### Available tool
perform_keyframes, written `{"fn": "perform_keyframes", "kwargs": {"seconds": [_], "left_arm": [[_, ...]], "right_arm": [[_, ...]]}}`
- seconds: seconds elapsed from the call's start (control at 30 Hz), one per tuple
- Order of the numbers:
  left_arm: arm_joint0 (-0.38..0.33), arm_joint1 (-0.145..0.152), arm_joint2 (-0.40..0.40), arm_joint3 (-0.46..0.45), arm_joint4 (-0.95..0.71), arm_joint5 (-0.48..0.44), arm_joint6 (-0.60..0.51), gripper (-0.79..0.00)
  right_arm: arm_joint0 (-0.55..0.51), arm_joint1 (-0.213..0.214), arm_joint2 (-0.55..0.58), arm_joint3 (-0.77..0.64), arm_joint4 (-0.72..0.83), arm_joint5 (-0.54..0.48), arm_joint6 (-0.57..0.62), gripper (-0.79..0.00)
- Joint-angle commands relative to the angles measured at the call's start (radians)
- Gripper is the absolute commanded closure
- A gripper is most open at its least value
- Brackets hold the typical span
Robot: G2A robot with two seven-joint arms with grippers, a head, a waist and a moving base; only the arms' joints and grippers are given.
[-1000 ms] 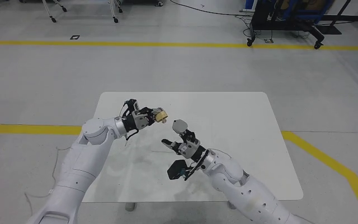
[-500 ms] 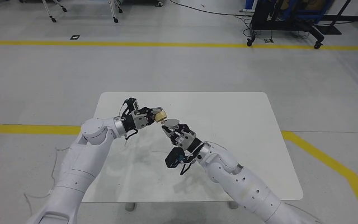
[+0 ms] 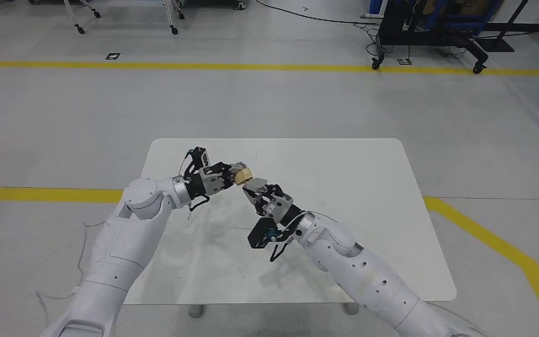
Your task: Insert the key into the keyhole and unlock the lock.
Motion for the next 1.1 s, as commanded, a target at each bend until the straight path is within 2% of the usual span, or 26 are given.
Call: {"fn": "perform_keyframes", "kwargs": {"seconds": [0.0,0.03,0.3,0.53,0.73,0.77,0.97,1.03,1.07], "left_arm": [[0.0,0.0,0.001,-0.002,0.005,0.0,-0.001,0.0],[0.001,0.0,0.003,-0.004,0.01,-0.001,-0.002,0.0],[0.004,0.002,0.001,-0.014,0.024,-0.013,0.001,0.0],[0.012,0.005,-0.003,-0.038,0.067,-0.073,0.014,0.0],[0.021,0.006,-0.009,-0.051,0.076,-0.083,0.021,0.0],[0.022,0.006,-0.009,-0.053,0.077,-0.083,0.022,0.0],[0.026,0.006,-0.009,-0.056,0.075,-0.075,0.032,0.0],[0.026,0.005,-0.004,-0.055,0.073,-0.066,0.034,0.0],[0.025,0.004,-0.002,-0.054,0.073,-0.063,0.035,0.0]], "right_arm": [[0.002,-0.003,-0.001,0.007,0.004,-0.001,-0.001,-0.037],[0.003,-0.005,-0.002,0.012,0.007,-0.003,-0.003,0.0],[0.003,-0.016,0.009,0.029,0.044,-0.003,-0.009,0.0],[-0.009,-0.026,0.033,0.054,0.173,-0.025,-0.099,0.0],[-0.005,-0.03,0.045,0.08,0.176,-0.034,-0.134,0.0],[-0.004,-0.03,0.045,0.082,0.163,-0.032,-0.134,-0.129],[-0.017,-0.023,0.06,0.065,0.083,-0.022,-0.137,-0.462],[-0.026,-0.017,0.068,0.052,0.035,-0.025,-0.121,-0.711],[-0.033,-0.015,0.075,0.043,0.019,-0.024,-0.11,-0.779]]}}
